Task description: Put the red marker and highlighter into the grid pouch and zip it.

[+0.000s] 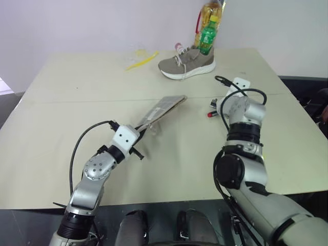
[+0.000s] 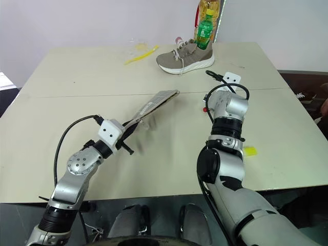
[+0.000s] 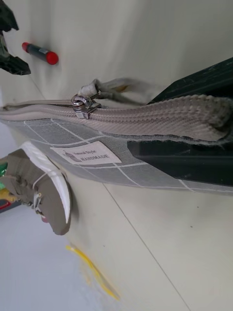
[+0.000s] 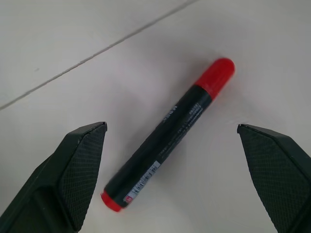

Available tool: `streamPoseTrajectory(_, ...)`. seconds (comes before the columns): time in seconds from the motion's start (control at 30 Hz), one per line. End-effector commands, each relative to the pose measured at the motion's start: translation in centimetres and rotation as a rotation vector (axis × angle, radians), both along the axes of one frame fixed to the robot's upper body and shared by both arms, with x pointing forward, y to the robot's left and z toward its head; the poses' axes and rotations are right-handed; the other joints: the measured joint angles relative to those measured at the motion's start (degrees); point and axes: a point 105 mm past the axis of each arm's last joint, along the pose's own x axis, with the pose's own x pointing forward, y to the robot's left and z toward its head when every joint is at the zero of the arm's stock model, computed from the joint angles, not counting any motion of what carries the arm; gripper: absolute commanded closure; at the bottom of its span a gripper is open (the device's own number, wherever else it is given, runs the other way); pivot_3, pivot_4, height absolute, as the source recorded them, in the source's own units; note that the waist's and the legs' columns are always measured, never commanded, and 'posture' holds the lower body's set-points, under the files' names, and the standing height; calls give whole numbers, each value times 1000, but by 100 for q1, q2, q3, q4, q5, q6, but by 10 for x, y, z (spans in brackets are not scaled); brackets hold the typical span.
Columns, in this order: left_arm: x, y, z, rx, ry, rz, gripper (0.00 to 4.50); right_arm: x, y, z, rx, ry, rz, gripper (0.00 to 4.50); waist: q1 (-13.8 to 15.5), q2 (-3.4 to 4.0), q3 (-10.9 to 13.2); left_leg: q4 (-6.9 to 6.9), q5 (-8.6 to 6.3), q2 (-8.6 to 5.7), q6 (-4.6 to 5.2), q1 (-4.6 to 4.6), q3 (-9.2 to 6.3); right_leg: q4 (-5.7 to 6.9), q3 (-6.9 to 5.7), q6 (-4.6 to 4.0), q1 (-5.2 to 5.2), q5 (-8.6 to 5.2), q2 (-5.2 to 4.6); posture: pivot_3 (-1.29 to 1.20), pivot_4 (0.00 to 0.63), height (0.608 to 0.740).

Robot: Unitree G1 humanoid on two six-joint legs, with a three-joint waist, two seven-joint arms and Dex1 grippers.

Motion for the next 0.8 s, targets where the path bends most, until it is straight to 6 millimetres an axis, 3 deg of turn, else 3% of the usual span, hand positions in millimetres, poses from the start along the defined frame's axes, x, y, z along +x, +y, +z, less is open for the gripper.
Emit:
streamPoseTrajectory(0.03,-2,-1,11,-15,-51,-2,4500,5,8,-2,72,15,-20,273,-1,0,0,0,0,0,0,0,0,0,0,0,0,0,0,0,150,702)
streamPoseTrajectory(0.13,-3,2,11,-18,-54,13,4500,4,10,-12,104,62,-15,1431,-4,-3,-2,0,0,0,0,0,0,1,1,0,0,0,0,0,150,702)
streamPoseTrajectory(0.23,-4,3,10,-19,-53,19,4500,2,11,-15,121,80,-32,3030,-16,-4,-3,0,0,2,1,1,-1,0,2,0,2,0,1,0,150,702)
streamPoseTrajectory(0.3,-5,3,9,-20,-52,21,4500,5,12,-10,120,40,-19,3990,-23,-3,-4,0,0,3,1,3,-1,1,3,0,2,0,3,0,150,702)
streamPoseTrajectory(0.33,-5,4,9,-20,-51,23,4500,10,15,-3,123,-20,16,4232,-24,-2,-4,-1,0,3,1,4,-2,1,3,0,2,0,6,0,150,702)
streamPoseTrajectory(0.5,-5,10,11,-23,-50,36,4500,25,29,52,3,-353,321,4232,-19,6,1,-5,-1,5,2,-1,-2,0,7,1,-5,-1,3,0,150,702)
streamPoseTrajectory(0.6,-4,17,12,-21,-51,45,4500,19,38,86,-345,-525,599,4232,15,6,2,-6,-1,5,3,-5,-4,-1,7,2,-9,-1,0,0,150,702)
streamPoseTrajectory(0.67,-4,21,13,-20,-51,49,4500,4,55,95,-637,-596,859,4232,20,6,2,-6,-3,4,6,-5,-7,-9,6,4,-7,-3,-1,0,150,702)
streamPoseTrajectory(0.8,-4,25,15,-14,-51,48,4500,-26,66,78,-1016,-595,1249,4232,-5,3,0,-9,-5,4,9,-1,-6,-19,6,8,0,-4,1,0,150,702)
